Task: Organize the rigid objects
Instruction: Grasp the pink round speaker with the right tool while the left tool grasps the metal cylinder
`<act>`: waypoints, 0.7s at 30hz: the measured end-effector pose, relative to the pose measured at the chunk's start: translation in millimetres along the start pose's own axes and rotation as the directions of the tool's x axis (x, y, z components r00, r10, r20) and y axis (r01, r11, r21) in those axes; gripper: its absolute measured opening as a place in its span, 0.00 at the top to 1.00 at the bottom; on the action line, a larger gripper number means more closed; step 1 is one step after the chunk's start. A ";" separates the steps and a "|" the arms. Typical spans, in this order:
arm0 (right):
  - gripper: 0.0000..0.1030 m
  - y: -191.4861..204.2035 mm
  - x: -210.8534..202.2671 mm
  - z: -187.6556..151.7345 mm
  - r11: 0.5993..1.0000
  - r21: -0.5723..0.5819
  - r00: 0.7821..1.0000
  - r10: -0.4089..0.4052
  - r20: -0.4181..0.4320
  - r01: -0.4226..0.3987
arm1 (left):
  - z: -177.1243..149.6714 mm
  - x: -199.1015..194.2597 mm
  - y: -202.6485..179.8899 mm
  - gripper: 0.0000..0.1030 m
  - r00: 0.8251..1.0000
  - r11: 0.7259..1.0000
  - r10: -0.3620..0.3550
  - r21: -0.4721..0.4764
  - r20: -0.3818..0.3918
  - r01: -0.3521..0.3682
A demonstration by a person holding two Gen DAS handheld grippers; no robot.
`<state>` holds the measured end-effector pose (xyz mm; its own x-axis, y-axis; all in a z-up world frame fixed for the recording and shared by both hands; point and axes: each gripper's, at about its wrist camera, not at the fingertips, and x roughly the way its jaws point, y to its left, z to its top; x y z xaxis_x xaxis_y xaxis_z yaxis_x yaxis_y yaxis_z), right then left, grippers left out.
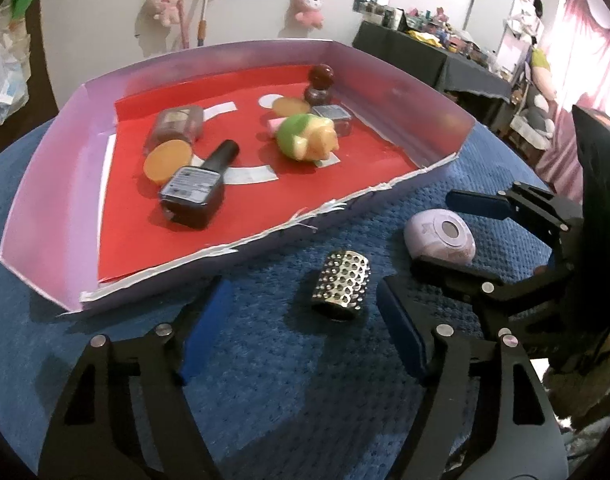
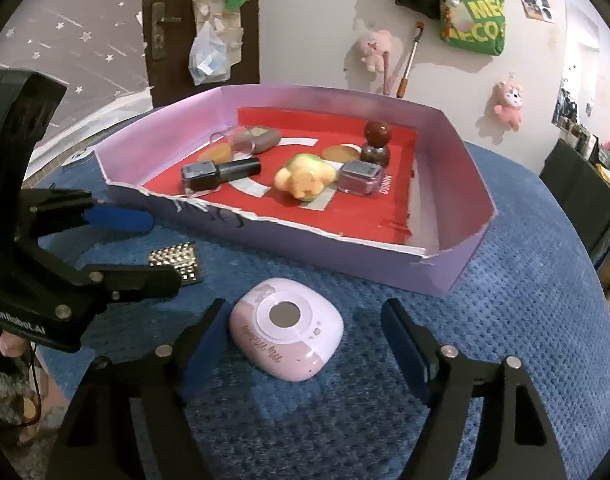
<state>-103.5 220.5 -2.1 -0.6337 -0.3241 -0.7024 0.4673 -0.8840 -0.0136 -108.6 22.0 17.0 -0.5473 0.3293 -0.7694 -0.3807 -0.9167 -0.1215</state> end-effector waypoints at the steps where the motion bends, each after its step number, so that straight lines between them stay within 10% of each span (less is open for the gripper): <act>1: 0.26 -1.1 1.0 -0.3 1.000 0.006 1.000 0.008 -0.004 -0.008 | 0.0 1.6 -1.4 0.34 1.000 1.000 -0.001 0.008 -0.004 0.001; 13: 0.44 -3.6 3.7 -0.6 0.995 0.044 0.996 0.091 -0.014 -0.090 | -0.5 1.2 -18.2 0.74 1.000 0.996 -0.013 0.088 0.002 0.013; 21: 0.44 -3.9 3.4 -0.3 0.995 0.045 0.996 0.092 -0.013 -0.091 | -4.2 -5.0 -22.2 0.77 0.999 0.995 -0.034 0.095 0.013 0.033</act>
<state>-107.2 222.9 -4.6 -0.5798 -0.3996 -0.7101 0.4947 -0.8651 0.0829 -94.2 39.8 20.9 -0.5433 0.3632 -0.7569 -0.4674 -0.8798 -0.0866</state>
